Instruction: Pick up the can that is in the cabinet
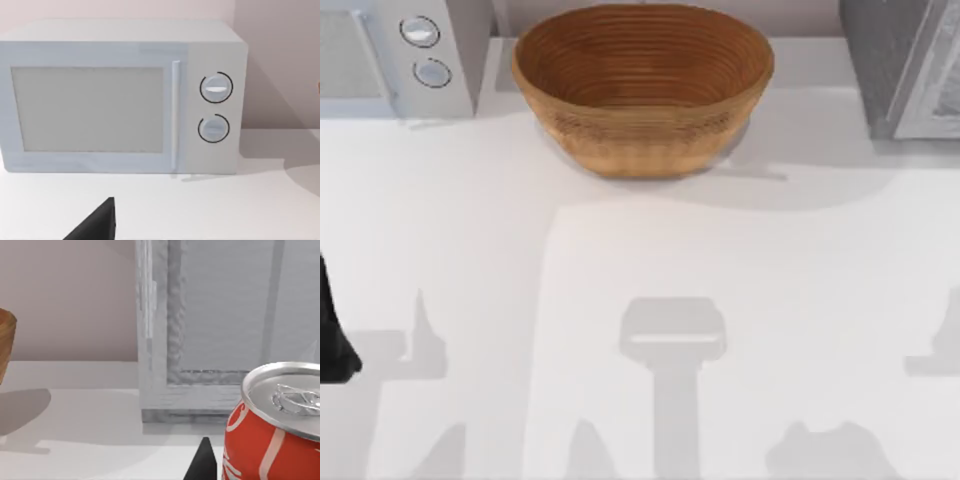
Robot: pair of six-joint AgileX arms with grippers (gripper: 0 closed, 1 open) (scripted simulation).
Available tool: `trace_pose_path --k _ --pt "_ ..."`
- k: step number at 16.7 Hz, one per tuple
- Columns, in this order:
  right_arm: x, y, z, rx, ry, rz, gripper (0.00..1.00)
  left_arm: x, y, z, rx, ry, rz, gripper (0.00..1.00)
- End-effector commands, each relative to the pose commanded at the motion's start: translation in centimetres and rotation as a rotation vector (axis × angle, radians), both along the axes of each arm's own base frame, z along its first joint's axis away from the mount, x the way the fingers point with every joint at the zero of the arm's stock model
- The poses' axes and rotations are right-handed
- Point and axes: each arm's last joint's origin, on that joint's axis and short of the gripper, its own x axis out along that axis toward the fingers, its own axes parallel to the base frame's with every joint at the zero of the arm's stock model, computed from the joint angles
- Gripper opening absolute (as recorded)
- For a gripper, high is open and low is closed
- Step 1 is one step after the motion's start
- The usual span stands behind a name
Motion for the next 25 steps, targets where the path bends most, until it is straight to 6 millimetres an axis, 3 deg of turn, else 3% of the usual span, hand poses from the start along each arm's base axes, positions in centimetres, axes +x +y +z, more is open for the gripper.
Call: trace_pose_path --k 3,8,11,15,18,21,25 --pt "0.0 -0.2 -1.4 0.0 -0.021 -0.004 0.0 0.0 0.0 0.0 0.0 0.0 0.0 1.0" --pt "0.0 -0.1 -1.5 0.001 -0.011 -0.002 0.0 0.0 0.0 0.0 0.0 0.0 0.0 1.0" --pt "0.3 -0.1 -0.5 0.001 -0.033 0.027 0.0 0.0 0.0 0.0 0.0 0.0 0.0 1.0" --pt "1.8 -0.3 2.4 -0.006 -0.08 0.121 0.0 0.0 0.0 0.0 0.0 0.0 0.0 1.0" --pt "4.5 -0.7 4.6 -0.015 -0.097 0.22 0.0 0.0 0.0 0.0 0.0 0.0 0.0 1.0" --pt "8.8 -1.7 5.6 -0.023 -0.094 0.332 0.0 0.0 0.0 0.0 0.0 0.0 0.0 1.0" --pt "15.4 -4.2 3.4 -0.021 -0.069 0.483 0.0 0.0 0.0 0.0 0.0 0.0 0.0 1.0"
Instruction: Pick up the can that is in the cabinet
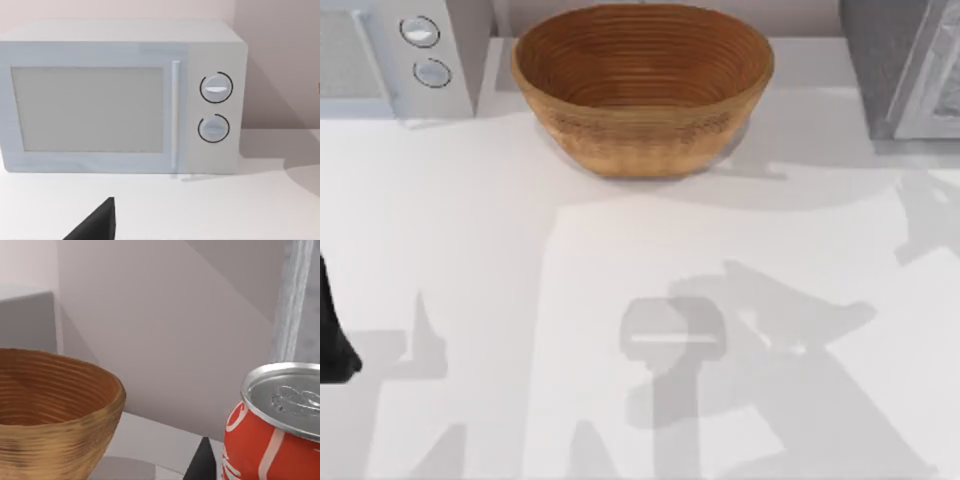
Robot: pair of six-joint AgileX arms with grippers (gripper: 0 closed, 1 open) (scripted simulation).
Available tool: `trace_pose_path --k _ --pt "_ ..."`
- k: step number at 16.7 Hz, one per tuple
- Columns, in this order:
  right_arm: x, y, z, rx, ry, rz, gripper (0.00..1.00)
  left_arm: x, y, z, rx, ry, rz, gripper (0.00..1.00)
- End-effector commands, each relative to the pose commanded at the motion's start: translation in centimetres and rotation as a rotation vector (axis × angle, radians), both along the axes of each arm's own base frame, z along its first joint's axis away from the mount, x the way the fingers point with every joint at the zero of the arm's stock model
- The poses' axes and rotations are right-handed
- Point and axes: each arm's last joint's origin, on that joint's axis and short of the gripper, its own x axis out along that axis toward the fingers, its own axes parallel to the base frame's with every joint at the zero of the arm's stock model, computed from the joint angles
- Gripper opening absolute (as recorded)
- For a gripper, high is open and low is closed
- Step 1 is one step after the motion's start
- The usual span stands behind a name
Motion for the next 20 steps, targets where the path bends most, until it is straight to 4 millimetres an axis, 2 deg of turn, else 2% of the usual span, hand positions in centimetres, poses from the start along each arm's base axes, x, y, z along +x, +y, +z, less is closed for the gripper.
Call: trace_pose_path --k 3,5,8,10,13,20 --pt "4.0 -2.4 -4.1 0.0 0.025 0.101 0.0 0.0 0.0 0.0 0.0 0.0 0.0 1.0" --pt "5.6 -3.9 -7.4 0.003 0.04 0.159 0.0 0.0 0.0 0.0 0.0 0.0 0.0 1.0" --pt "6.8 -5.6 -12.0 0.007 0.053 0.227 0.0 0.0 0.0 0.0 0.0 0.0 0.0 1.0" --pt "7.0 -6.4 -14.1 0.007 0.055 0.257 0.0 0.0 0.0 0.0 0.0 0.0 0.0 1.0" --pt "7.0 -6.9 -15.7 0.007 0.054 0.278 0.0 0.0 0.0 0.0 0.0 0.0 0.0 1.0" --pt "7.4 -6.5 -15.8 0.005 0.051 0.282 0.0 0.0 0.0 0.0 0.0 0.0 0.0 1.0"
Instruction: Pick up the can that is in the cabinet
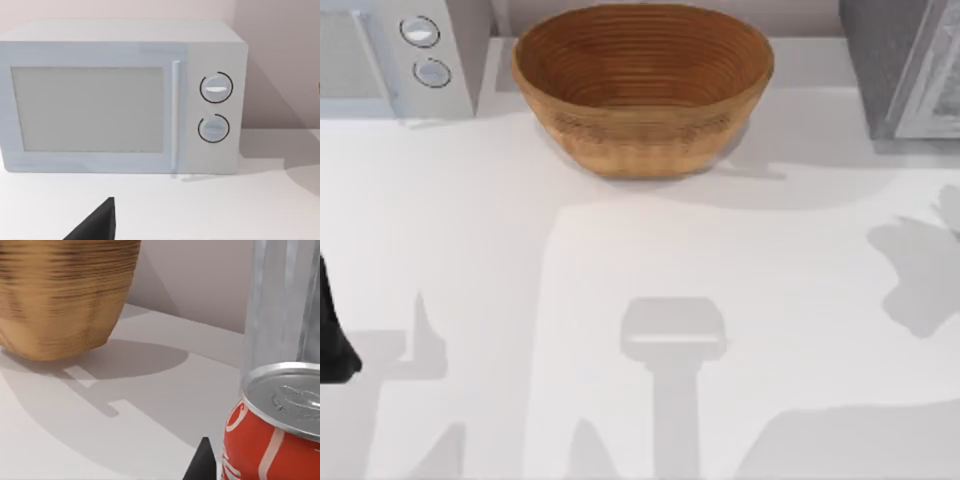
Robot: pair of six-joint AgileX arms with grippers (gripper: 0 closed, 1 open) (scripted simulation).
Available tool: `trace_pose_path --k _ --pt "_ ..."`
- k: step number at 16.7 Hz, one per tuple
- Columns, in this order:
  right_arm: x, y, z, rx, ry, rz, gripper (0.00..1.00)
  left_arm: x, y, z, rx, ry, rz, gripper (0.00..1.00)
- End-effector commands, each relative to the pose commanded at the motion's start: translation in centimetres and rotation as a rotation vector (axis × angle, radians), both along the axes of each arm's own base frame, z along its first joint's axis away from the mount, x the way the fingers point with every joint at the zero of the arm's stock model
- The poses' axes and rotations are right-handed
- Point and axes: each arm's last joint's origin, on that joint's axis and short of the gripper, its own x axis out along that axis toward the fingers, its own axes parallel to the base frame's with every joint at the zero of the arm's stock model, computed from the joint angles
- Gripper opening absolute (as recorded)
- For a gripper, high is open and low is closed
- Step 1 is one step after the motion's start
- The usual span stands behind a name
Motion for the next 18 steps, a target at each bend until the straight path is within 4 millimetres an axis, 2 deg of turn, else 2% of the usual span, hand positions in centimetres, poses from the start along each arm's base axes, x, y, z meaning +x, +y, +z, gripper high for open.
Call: trace_pose_path --k 4,7,18 --pt "1.29 1.2 -0.6 0.002 0.004 -0.003 0.0 0.0 0.0 0.0 0.0 0.0 0.0 1.0" --pt "1.32 1.24 -0.61 0.002 0.003 -0.003 0.0 0.0 0.0 0.0 0.0 0.0 0.0 1.0" --pt "1.32 1.24 -0.61 0.002 0.003 -0.003 0.83 0.0 0.0 0.0 0.0 0.0 0.0 1.0"
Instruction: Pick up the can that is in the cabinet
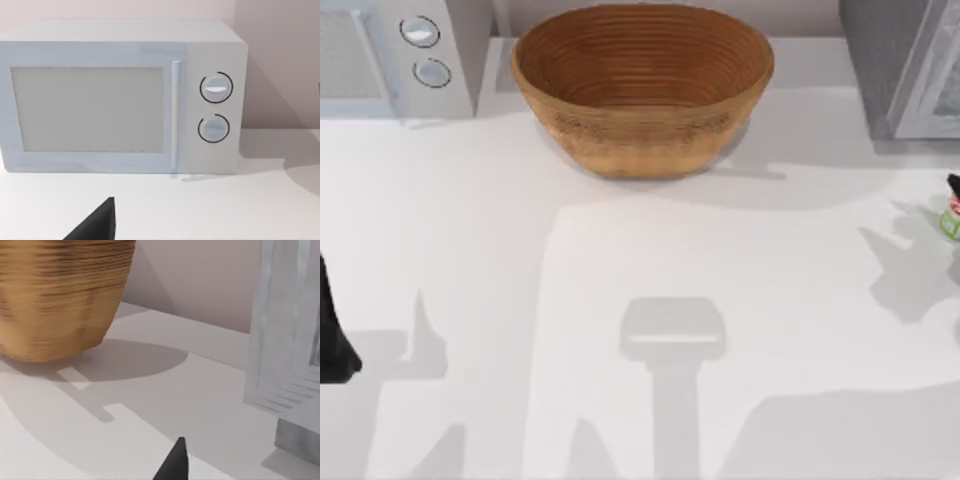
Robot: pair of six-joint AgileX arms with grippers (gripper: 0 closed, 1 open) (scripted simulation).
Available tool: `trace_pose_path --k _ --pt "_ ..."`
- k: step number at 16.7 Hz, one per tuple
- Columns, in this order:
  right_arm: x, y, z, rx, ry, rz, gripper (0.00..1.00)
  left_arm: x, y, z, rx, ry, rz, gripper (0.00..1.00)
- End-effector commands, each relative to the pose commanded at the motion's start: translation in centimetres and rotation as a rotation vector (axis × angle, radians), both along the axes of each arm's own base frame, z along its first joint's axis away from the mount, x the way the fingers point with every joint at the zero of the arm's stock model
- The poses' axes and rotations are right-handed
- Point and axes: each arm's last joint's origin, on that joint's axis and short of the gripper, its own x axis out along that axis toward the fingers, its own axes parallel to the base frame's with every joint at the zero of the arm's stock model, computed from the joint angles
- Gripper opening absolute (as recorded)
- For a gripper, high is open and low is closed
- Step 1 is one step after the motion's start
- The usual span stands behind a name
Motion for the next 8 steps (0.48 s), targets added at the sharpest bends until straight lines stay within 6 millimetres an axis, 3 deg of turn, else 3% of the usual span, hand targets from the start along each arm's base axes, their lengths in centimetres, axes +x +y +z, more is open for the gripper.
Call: trace_pose_path --k 2,8 --pt "0.0 0.0 0.0 0.0 0.0 0.0 0.98 0.0 0.0 0.0 0.0 0.0 0.0 1.0" --pt "0.0 0.0 0.0 0.0 0.0 0.0 1.0 0.0 0.0 0.0 0.0 0.0 0.0 1.0"
